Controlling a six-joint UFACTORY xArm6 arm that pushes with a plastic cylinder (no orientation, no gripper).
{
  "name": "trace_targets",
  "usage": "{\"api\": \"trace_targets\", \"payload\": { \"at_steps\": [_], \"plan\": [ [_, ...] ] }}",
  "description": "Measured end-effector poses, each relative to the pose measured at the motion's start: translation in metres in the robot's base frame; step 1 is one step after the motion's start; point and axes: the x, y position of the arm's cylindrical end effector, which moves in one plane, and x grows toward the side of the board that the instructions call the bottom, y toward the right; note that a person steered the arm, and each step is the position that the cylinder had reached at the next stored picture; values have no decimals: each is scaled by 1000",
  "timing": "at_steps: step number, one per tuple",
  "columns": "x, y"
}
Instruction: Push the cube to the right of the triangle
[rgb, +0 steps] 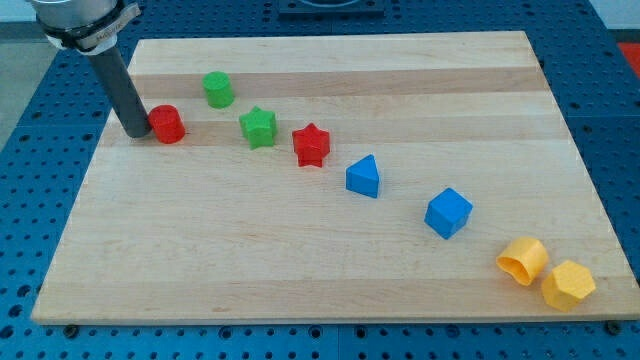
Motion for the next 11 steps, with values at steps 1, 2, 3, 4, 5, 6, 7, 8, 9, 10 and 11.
{"api": "trace_targets", "payload": {
  "at_steps": [1, 2, 3, 4, 5, 6, 7, 8, 9, 10, 11],
  "plan": [
    [0, 28],
    [0, 34],
    [26, 52],
    [79, 37],
    [112, 99],
    [123, 192],
    [134, 265],
    [172, 333],
    [146, 422],
    [100, 457],
    [145, 478]
  ]
}}
